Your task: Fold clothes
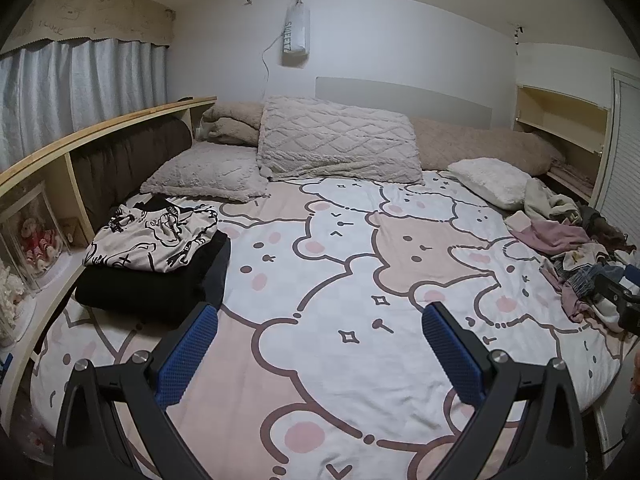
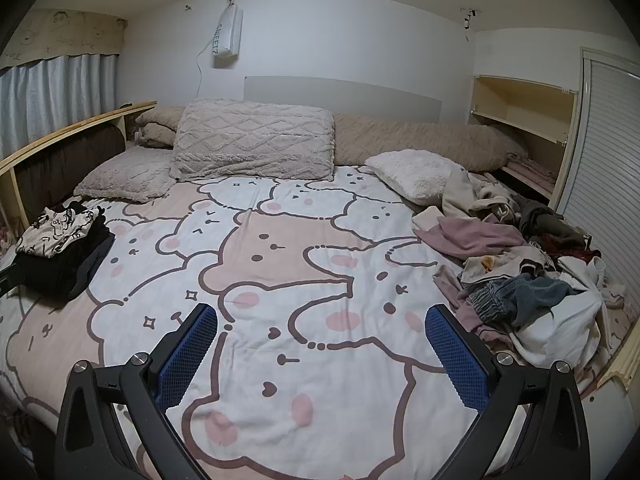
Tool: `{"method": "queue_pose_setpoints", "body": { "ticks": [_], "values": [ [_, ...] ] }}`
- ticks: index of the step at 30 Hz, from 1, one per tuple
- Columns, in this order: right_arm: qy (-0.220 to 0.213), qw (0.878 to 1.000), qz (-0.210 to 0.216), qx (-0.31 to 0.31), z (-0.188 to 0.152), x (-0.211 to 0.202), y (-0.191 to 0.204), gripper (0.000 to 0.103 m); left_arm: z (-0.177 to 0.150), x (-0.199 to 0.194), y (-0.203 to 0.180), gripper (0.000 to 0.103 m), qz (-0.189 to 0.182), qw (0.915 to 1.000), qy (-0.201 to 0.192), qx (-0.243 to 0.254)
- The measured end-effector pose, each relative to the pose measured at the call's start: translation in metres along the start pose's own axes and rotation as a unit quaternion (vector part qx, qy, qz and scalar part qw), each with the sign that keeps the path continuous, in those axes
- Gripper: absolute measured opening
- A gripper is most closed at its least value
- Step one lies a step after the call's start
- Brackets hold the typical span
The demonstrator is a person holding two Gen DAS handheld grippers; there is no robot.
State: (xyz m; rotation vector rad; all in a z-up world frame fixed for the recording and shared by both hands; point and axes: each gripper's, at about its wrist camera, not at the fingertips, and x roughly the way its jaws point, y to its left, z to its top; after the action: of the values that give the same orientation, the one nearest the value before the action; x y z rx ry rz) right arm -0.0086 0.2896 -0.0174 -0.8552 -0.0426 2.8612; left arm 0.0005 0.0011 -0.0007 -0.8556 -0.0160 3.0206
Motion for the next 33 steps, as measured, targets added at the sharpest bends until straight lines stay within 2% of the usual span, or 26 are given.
{"method": "queue_pose_setpoints", "body": {
  "ticks": [33],
  "values": [
    [0.009,1.0,0.002,-0.001,-0.0011,0.0052,-0.0009,0.103,-0.0069,0.0074,-0.0042,0.103,-0.007,0.9998,0.016,0.004]
  ]
}}
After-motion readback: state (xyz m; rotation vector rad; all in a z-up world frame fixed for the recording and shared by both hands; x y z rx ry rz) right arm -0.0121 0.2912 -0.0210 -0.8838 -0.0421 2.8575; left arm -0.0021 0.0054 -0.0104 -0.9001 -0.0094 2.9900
